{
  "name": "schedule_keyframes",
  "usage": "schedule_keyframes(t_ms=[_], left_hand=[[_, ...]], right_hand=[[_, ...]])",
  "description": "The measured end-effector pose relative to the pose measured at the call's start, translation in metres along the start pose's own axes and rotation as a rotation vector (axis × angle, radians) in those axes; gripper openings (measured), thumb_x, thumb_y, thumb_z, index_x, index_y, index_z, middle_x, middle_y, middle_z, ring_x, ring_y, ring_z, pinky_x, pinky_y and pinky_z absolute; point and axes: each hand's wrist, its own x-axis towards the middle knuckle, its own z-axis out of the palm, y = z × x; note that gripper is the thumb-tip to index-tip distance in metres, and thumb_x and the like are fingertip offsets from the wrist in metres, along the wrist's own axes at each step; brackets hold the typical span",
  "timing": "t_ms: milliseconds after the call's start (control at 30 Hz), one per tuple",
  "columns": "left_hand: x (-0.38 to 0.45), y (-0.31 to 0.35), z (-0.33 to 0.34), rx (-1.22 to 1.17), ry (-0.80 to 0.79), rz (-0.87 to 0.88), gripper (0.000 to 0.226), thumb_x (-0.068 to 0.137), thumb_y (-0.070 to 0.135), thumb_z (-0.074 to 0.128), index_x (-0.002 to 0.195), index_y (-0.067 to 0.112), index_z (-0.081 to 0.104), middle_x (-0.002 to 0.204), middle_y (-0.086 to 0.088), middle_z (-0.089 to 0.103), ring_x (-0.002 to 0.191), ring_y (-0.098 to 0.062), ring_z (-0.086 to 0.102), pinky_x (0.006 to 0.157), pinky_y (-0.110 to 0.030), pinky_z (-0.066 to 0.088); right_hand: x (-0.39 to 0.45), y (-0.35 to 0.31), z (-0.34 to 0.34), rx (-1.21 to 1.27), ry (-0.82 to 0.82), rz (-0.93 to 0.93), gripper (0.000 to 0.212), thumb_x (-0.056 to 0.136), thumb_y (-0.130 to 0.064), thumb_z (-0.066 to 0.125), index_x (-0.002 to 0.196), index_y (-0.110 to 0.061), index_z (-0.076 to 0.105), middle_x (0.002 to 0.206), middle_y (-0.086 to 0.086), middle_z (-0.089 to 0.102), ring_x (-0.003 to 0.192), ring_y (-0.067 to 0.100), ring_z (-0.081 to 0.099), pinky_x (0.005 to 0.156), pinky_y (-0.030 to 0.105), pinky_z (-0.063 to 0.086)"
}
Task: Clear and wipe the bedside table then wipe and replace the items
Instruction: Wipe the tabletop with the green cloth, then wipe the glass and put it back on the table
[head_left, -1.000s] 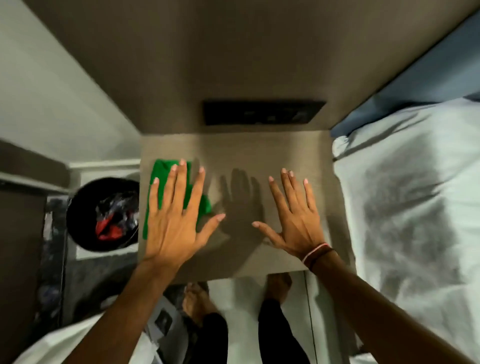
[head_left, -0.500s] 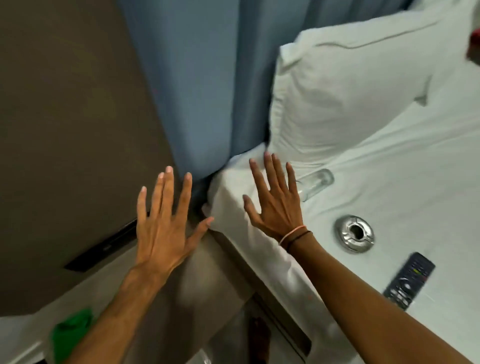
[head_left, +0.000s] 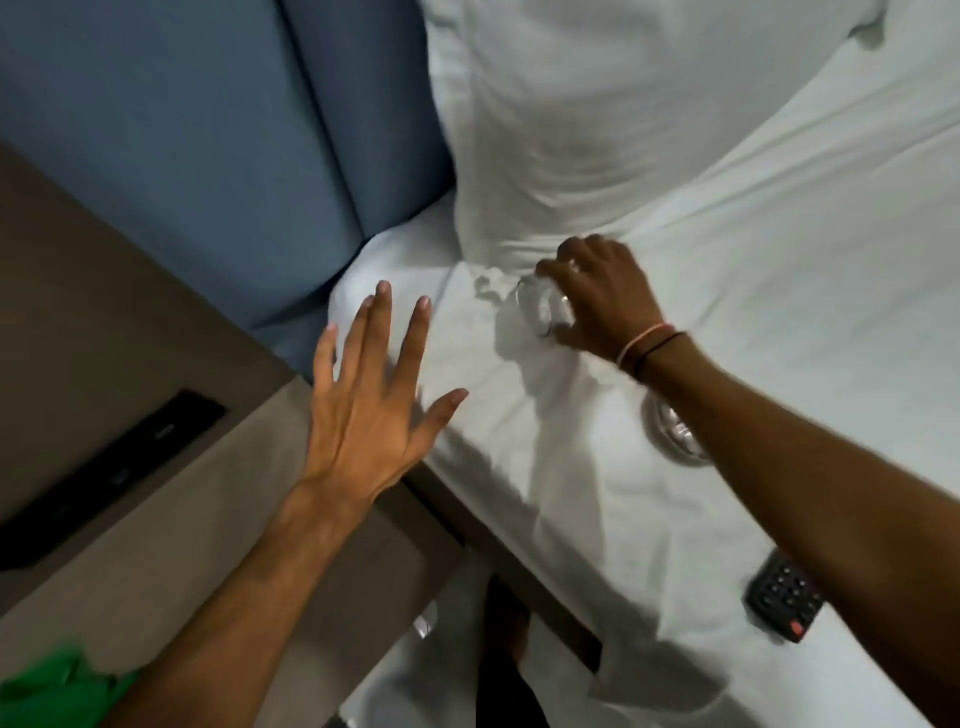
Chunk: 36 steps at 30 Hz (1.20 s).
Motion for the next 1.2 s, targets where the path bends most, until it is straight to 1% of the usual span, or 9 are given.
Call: schedule_keyframes(t_ms=[133,300,433,533,667,867,1067,1133,1200], left_hand=[[-0.067,-0.048,0.018,-0.005,0.002,-0.144,0.071,0.102,0.061,0.029,0.158,0.016,0.028,0.162,-0.023,0.033,0.140,-0.040,0.046,0.113,-0.055,0.036],[-0.191,-0.111,0.023,0.045,-0.213,-0.476,0.056,0.081,0.022,0.066,0.132,0.001,0.058,0.142,-0.032,0.055,0.116,-0.050,0.062,0.090,-0.059,0.052],[-0.273,-0.167,0.022,0.090,-0.451,-0.826,0.068,0.078,0.027,0.074,0.140,0.010,0.050,0.161,-0.026,0.030,0.144,-0.048,0.036,0.107,-0.067,0.037],[-0.329,-0.206,0.041,-0.002,-0.637,-1.075,0.098,0.082,0.043,0.073,0.159,0.030,0.014,0.170,-0.016,-0.009,0.156,-0.044,-0.005,0.115,-0.075,0.018],[-0.380,-0.222,0.072,-0.124,-0.757,-1.167,0.111,0.086,0.051,0.069,0.159,0.033,-0.013,0.168,-0.025,-0.011,0.150,-0.054,0.017,0.114,-0.065,0.033],[-0.409,-0.214,0.077,-0.109,-0.488,-1.086,0.076,0.088,0.038,0.069,0.154,0.029,0.032,0.155,-0.017,0.038,0.125,-0.041,0.054,0.096,-0.048,0.052],[-0.400,-0.223,0.025,-0.631,0.271,-1.190,0.041,0.086,0.036,0.064,0.126,0.025,0.064,0.093,-0.005,0.079,0.077,-0.025,0.075,0.070,-0.041,0.063],[-0.386,-0.219,0.010,-0.660,0.461,-1.162,0.036,0.091,0.041,0.062,0.124,0.026,0.065,0.092,0.002,0.080,0.077,-0.016,0.075,0.068,-0.038,0.064],[-0.365,-0.208,0.005,-0.809,0.495,-1.065,0.036,0.096,0.033,0.062,0.128,0.019,0.064,0.108,-0.001,0.078,0.092,-0.015,0.076,0.077,-0.040,0.065]], right_hand=[[0.007,-0.041,-0.002,0.148,0.010,-0.228,0.077,0.058,-0.053,0.083,0.119,-0.010,0.067,0.107,0.014,0.063,0.094,0.037,0.058,0.075,0.042,0.051],[-0.003,-0.186,0.009,0.796,0.007,-0.298,0.063,0.060,-0.046,0.081,0.107,-0.010,0.060,0.097,0.006,0.057,0.082,0.026,0.057,0.069,0.040,0.051],[-0.034,-0.306,0.040,1.452,-0.294,0.068,0.044,0.069,-0.033,0.082,0.108,-0.024,0.062,0.095,-0.006,0.072,0.081,0.009,0.070,0.070,0.030,0.057],[-0.059,-0.386,0.068,1.861,-0.696,0.522,0.038,0.076,-0.025,0.071,0.106,-0.006,0.060,0.085,0.010,0.075,0.071,0.026,0.072,0.066,0.037,0.058],[-0.086,-0.435,0.088,2.038,-1.097,0.774,0.058,0.060,-0.055,0.083,0.098,-0.015,0.067,0.078,0.011,0.068,0.063,0.024,0.066,0.066,0.035,0.058],[-0.113,-0.453,0.110,2.201,-1.220,0.738,0.057,0.095,-0.053,0.042,0.127,-0.010,0.061,0.107,0.019,0.065,0.093,0.032,0.067,0.101,0.068,0.044],[-0.107,-0.463,0.101,1.901,-1.042,0.654,0.074,0.065,-0.065,0.079,0.121,-0.018,0.064,0.094,0.008,0.066,0.078,0.022,0.063,0.065,0.035,0.058],[-0.105,-0.476,0.094,1.861,-0.983,0.634,0.088,0.043,-0.066,0.089,0.113,-0.018,0.069,0.086,0.002,0.072,0.074,0.017,0.066,0.063,0.029,0.058],[-0.103,-0.490,0.088,1.897,-0.965,0.570,0.081,0.056,-0.065,0.084,0.117,-0.013,0.068,0.094,0.003,0.077,0.080,0.015,0.072,0.070,0.027,0.060]])
